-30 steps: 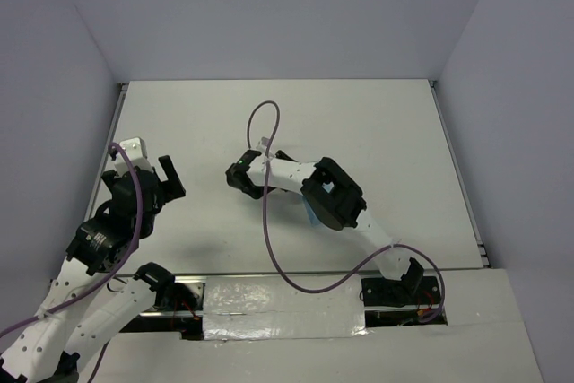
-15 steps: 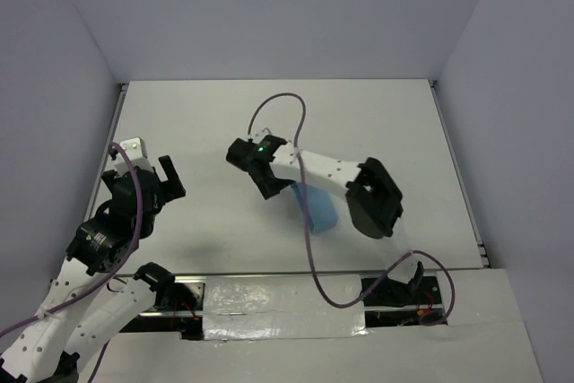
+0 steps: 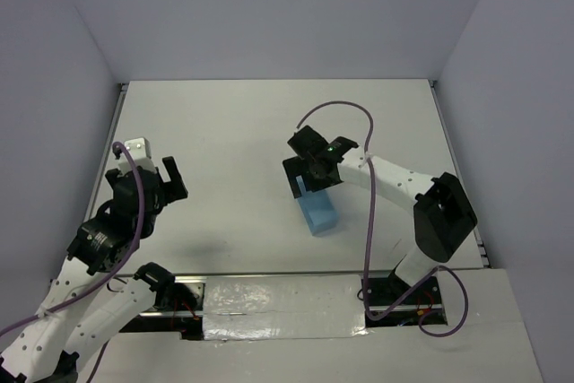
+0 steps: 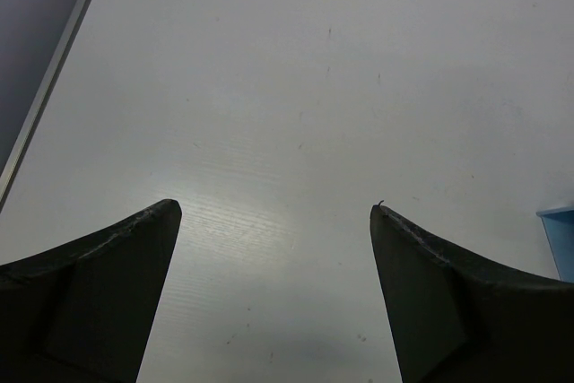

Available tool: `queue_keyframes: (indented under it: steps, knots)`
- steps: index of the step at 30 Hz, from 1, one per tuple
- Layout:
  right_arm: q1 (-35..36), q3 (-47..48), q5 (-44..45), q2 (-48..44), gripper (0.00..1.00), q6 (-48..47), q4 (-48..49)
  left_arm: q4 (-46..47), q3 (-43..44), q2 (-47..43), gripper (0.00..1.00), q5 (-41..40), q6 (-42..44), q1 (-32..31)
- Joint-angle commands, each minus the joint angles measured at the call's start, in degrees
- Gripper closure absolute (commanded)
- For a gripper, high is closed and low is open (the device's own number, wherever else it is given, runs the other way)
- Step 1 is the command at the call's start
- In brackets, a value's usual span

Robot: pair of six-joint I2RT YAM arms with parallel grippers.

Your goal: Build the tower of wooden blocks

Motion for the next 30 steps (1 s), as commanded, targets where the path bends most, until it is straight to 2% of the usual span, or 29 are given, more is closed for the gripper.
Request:
queue_keyframes:
  steps: [1, 8, 13, 15, 18, 20, 24, 25, 30]
  knots:
    - [0.26, -1.63, -4.39, -0.47, 0.0, -2.76, 5.64, 2.49, -0.12, 0.54, 0.0, 1.0, 1.35, -0.22]
    - [-2.11, -4.44, -6.05, 1.99, 0.01, -3.29, 8.36, 2.93, -0.21, 0.8, 0.01, 1.7, 1.7, -0.4]
    - [-2.03, -5.5, -7.73, 3.84, 0.05, -2.76, 10.39, 2.93, -0.21, 1.33, 0.0, 1.88, 1.7, -0.4]
    - [-2.03, -5.41, -7.03, 3.93, 0.19, -2.85, 10.3, 2.85, -0.29, 1.25, 0.0, 1.88, 1.7, -0.4]
    - [-2.12, -4.54, -3.88, 3.14, 0.48, -2.5, 8.64, 2.93, -0.21, 1.07, 0.0, 1.79, 1.7, -0.58]
    - [-2.29, -3.84, -1.94, 2.87, 0.57, -2.41, 7.5, 2.85, -0.21, 1.24, 0.0, 1.71, 1.7, -0.49]
    - [-2.38, 1.51, 6.66, 3.57, 0.6, -1.8, 0.23, 2.67, -0.21, 1.25, 0.0, 1.44, 1.53, -0.49]
    - [-2.38, 2.83, 11.73, 5.06, 0.6, -1.19, -1.54, 2.84, -0.21, 1.16, 0.0, 1.44, 1.53, -0.49]
    - [-2.64, 12.31, 23.72, 12.53, 0.61, 1.45, -11.12, 2.76, -0.21, 1.16, 0.0, 1.44, 1.53, -0.58]
